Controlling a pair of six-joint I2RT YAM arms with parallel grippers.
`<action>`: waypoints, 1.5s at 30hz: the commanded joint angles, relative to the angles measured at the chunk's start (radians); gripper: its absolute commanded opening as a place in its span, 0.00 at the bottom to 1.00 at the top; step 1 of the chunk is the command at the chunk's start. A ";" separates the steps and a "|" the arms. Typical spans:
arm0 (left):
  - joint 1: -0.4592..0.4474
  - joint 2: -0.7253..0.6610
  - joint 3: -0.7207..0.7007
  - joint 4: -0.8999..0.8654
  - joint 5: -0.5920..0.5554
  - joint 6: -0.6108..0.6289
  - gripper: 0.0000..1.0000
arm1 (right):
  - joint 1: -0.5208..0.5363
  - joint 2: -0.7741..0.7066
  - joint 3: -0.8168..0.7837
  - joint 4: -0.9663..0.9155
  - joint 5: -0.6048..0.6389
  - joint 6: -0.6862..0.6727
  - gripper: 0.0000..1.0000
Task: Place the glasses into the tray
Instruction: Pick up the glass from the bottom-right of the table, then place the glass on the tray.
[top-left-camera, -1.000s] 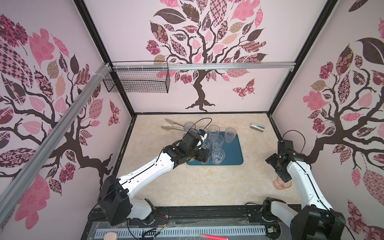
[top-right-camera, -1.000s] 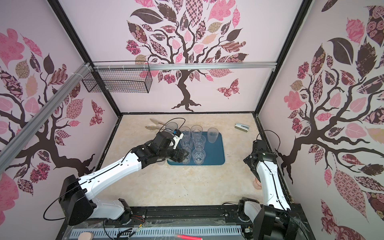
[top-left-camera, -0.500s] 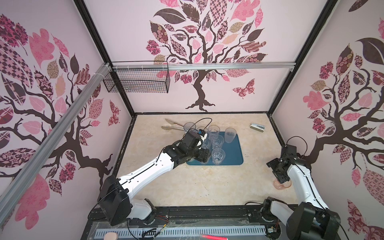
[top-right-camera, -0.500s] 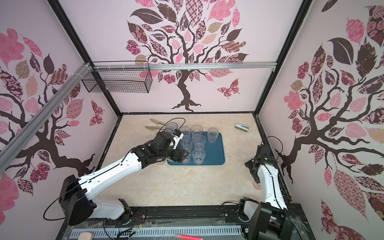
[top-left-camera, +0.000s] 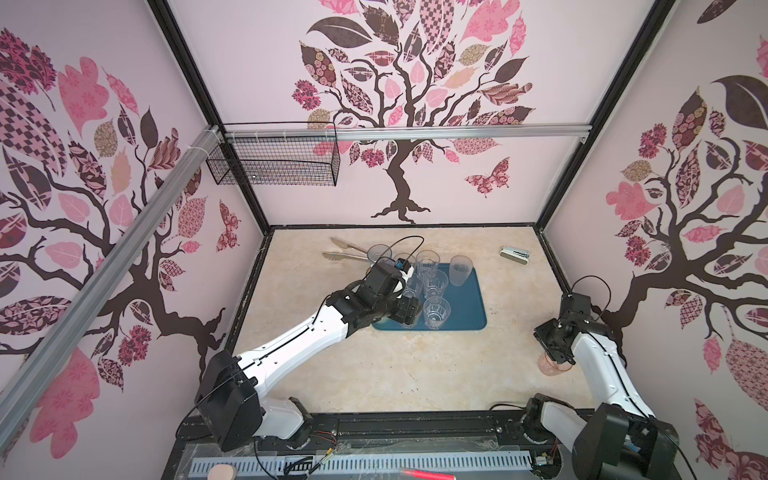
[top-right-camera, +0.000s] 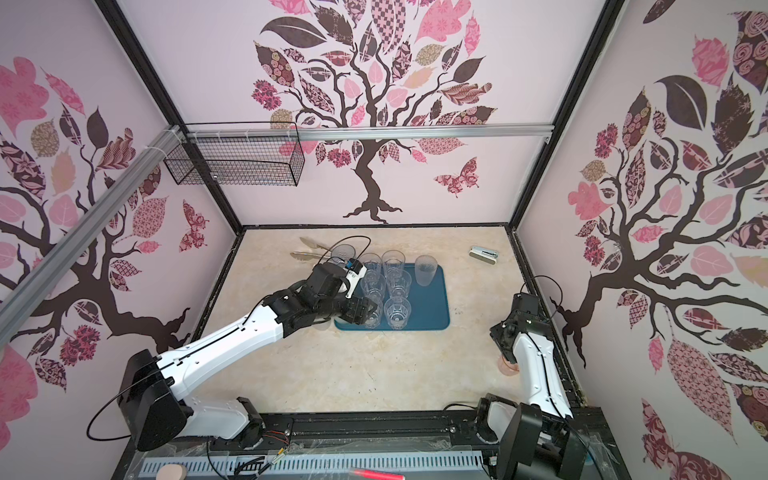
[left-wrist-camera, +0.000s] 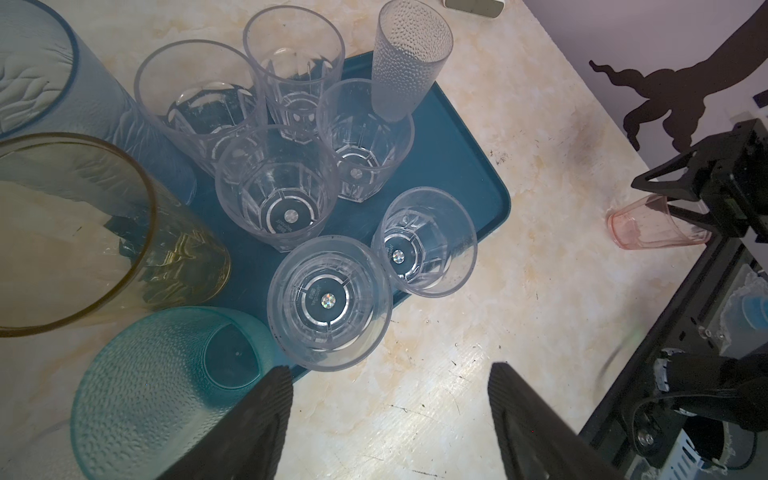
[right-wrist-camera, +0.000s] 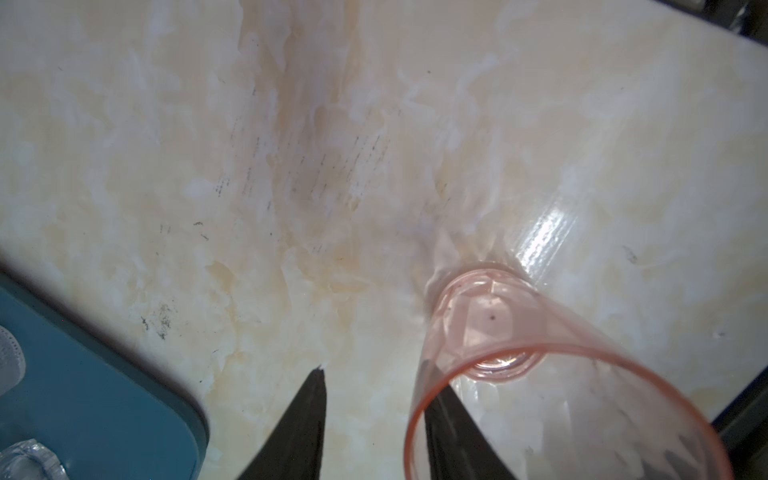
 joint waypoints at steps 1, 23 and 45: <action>-0.002 -0.023 -0.021 0.014 -0.040 0.011 0.78 | -0.002 -0.006 0.009 0.012 -0.010 -0.015 0.34; 0.009 -0.055 -0.022 0.009 -0.105 0.019 0.79 | 0.382 0.138 0.306 -0.068 0.085 -0.147 0.05; 0.131 -0.151 -0.116 0.004 -0.110 -0.013 0.79 | 0.768 0.783 0.845 -0.161 0.070 -0.428 0.03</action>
